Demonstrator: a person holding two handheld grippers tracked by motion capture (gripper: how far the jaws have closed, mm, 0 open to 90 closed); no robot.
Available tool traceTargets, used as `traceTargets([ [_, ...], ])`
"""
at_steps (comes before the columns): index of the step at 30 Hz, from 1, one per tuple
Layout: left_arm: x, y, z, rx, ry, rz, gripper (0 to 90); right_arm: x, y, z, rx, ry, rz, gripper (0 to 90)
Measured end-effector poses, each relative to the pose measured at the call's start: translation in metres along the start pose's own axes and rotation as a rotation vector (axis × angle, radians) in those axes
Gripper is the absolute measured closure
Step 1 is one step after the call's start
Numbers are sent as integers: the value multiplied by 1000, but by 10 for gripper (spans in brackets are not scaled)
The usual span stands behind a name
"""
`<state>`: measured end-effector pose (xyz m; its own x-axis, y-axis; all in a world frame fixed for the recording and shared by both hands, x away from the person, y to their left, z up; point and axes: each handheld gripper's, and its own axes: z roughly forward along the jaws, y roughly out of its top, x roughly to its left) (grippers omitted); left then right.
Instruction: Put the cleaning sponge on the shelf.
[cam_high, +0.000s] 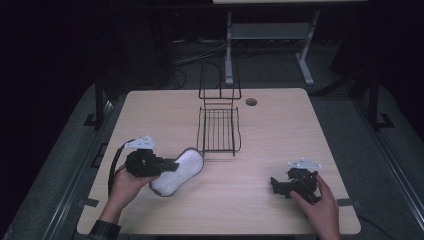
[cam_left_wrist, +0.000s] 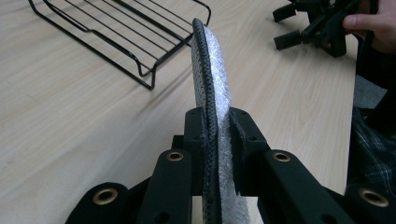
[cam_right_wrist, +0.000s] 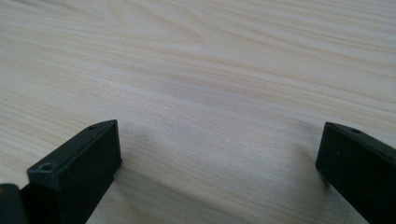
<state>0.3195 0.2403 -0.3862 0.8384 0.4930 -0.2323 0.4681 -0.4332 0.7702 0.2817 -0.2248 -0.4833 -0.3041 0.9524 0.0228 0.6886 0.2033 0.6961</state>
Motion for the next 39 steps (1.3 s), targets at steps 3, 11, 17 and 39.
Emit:
traceTargets([
  [3, 4, 4, 0, -12, 5, -5, 779, 0, 0, 0, 0, 0, 0, 0],
  [11, 13, 18, 3, -24, 16, -3, 779, 0, 0, 0, 0, 0, 0, 0],
  [17, 18, 26, 6, -37, 16, -6, 779, 0, 0, 0, 0, 0, 1, 0],
  [39, 40, 56, 24, -50, 25, -24, 779, 0, 0, 0, 1, 0, 3, 0],
])
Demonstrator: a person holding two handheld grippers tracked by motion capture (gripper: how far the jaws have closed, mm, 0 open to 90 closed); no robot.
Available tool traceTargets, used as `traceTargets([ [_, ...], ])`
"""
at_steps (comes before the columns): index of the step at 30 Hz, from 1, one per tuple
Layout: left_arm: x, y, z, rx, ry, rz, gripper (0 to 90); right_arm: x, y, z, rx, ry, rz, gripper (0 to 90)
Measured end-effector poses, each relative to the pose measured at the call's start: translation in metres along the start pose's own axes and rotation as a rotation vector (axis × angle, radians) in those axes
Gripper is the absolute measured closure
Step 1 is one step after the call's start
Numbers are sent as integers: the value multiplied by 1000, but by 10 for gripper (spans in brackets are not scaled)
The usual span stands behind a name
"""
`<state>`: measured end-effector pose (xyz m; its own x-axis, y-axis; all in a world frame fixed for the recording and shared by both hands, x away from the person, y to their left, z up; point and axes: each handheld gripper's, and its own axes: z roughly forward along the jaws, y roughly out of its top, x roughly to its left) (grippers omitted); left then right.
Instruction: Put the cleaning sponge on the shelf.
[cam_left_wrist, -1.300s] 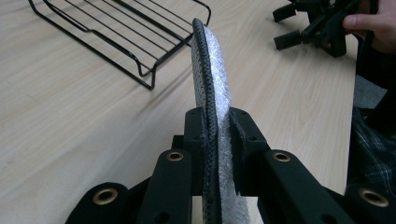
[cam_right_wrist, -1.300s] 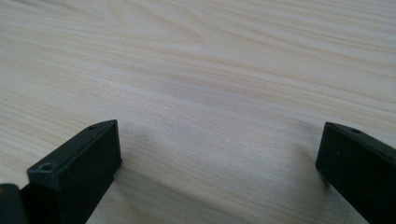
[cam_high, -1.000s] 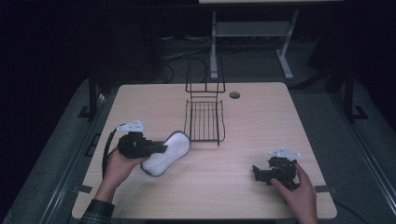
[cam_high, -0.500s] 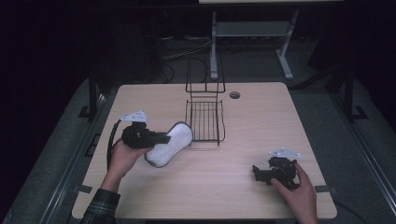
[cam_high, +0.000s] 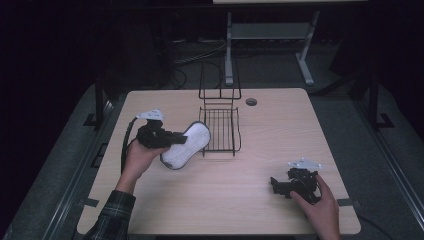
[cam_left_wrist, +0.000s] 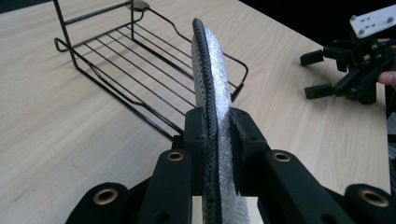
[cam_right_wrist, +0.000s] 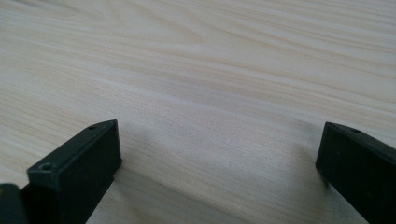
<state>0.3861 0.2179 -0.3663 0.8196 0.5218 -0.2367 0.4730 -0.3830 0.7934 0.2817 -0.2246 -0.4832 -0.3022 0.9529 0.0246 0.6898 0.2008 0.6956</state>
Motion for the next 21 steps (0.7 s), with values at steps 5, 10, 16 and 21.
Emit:
traceTargets([
  [5, 7, 9, 7, -18, -5, -9, 779, 0, 0, 0, 0, 0, 1, 0],
  [10, 12, 18, 15, -26, -6, -9, 779, 0, 0, 0, 0, 0, 0, 0],
  [16, 19, 28, 27, -27, -9, -15, 778, 0, 0, 0, 1, 0, 0, 0],
  [21, 24, 35, 37, -23, -8, -19, 778, 0, 0, 0, 1, 0, 0, 0],
])
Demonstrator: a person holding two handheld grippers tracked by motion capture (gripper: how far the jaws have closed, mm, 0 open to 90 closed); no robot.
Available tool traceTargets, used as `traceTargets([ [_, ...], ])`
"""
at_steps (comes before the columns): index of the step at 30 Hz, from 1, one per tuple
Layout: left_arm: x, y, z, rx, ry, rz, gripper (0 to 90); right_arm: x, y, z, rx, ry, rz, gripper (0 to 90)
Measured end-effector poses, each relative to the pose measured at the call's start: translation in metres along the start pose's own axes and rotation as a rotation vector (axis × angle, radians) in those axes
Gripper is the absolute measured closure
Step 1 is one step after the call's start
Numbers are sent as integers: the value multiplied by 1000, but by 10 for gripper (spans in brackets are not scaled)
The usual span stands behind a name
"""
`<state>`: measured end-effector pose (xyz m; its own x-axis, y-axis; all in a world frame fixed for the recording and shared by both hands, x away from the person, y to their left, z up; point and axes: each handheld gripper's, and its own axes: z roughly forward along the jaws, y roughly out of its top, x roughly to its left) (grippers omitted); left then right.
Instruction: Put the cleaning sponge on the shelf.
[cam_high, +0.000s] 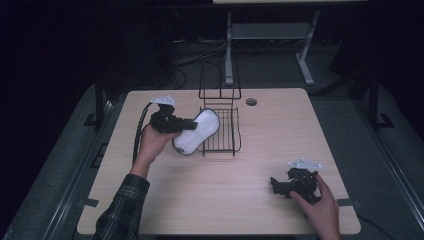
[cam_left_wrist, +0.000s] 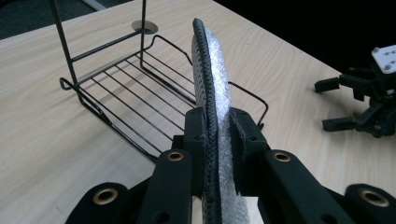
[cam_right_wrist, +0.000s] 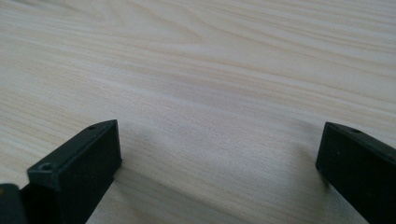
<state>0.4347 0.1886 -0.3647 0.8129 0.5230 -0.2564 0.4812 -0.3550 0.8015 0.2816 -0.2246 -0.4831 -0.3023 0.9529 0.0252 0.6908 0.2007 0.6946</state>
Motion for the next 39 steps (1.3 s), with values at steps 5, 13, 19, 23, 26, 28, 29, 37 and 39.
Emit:
traceTargets([
  [5, 5, 5, 9, 6, -4, -1, 778, 0, 0, 0, 0, 0, 0, 0],
  [13, 8, 10, 28, 2, -17, -15, 777, 0, 0, 0, -1, 0, 0, 0],
  [19, 15, 8, 41, -5, -30, -30, 777, 0, 0, 0, -2, 0, -2, 0],
  [23, 16, 10, 49, -8, -34, -40, 777, 0, 0, 0, -1, 0, -1, 0],
  [26, 15, 15, 55, 2, -29, -32, 776, 0, 0, 0, -1, 0, -1, 0],
  [28, 14, 18, 60, 8, -27, -27, 776, 0, 0, 0, -1, 0, -1, 0],
  [29, 15, 19, 62, 3, -25, -22, 775, 0, 0, 0, -1, 0, 0, 0],
  [37, 20, 19, 76, 40, -14, -18, 768, 0, 0, 0, -1, 0, 0, 0],
  [39, 21, 18, 79, 37, 0, -16, 754, 0, 0, 0, -1, 0, 0, 0],
])
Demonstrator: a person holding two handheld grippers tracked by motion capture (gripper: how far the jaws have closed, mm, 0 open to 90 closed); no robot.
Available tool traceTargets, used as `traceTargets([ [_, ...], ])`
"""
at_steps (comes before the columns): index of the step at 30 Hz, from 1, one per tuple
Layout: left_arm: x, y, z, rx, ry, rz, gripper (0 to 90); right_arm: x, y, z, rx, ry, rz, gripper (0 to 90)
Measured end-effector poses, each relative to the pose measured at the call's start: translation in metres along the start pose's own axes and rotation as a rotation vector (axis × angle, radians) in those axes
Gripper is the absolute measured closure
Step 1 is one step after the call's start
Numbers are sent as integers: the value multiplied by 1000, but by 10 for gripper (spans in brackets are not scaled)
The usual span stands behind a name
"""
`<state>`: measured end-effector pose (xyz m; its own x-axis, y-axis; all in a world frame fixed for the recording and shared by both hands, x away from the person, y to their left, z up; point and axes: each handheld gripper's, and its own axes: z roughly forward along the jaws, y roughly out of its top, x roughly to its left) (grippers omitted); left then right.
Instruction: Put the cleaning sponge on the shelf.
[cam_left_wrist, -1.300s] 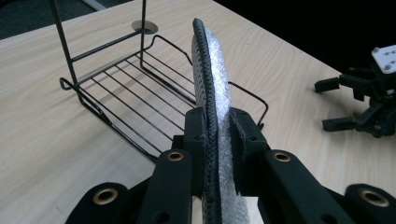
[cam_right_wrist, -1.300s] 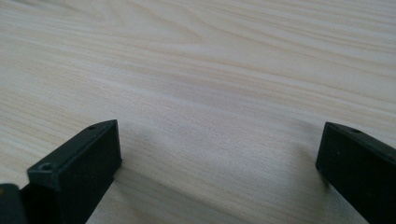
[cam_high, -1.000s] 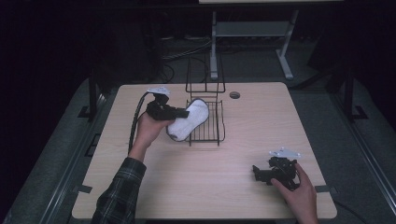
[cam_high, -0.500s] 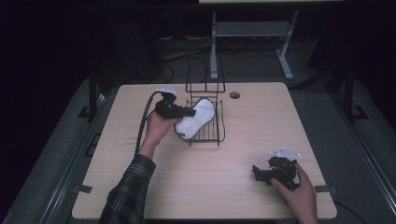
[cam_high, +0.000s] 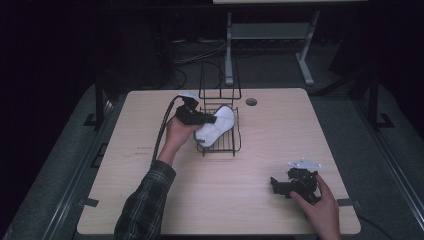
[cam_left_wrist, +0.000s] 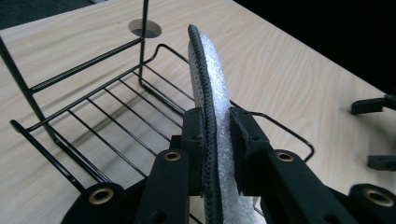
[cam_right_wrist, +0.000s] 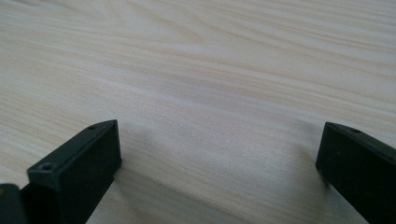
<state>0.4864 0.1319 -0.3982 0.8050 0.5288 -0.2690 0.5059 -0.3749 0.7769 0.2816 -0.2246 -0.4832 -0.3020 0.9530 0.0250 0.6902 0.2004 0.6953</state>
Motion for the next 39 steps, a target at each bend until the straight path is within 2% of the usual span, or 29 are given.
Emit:
traceTargets([
  [23, 12, -8, 4, 50, 131, 33, 600, 0, 0, 0, 0, 0, 0, 0],
  [28, 13, -11, -2, 29, 145, 26, 590, 0, 0, 0, 0, 0, 0, 0],
  [29, 13, -11, -3, 32, 143, 26, 597, 0, 0, 0, 0, 0, 0, 0],
  [30, 12, -12, -5, 32, 138, 28, 650, 0, 0, 0, 0, 0, 0, 0],
  [31, 11, -12, -6, 32, 130, 32, 650, 0, 0, 0, 0, 0, 0, 0],
  [35, 6, -14, -13, 16, 104, 41, 787, 0, 0, 0, 0, 0, 0, 0],
  [39, 0, -20, -17, 30, 72, 52, 887, 0, 0, 0, 0, 0, 0, 0],
])
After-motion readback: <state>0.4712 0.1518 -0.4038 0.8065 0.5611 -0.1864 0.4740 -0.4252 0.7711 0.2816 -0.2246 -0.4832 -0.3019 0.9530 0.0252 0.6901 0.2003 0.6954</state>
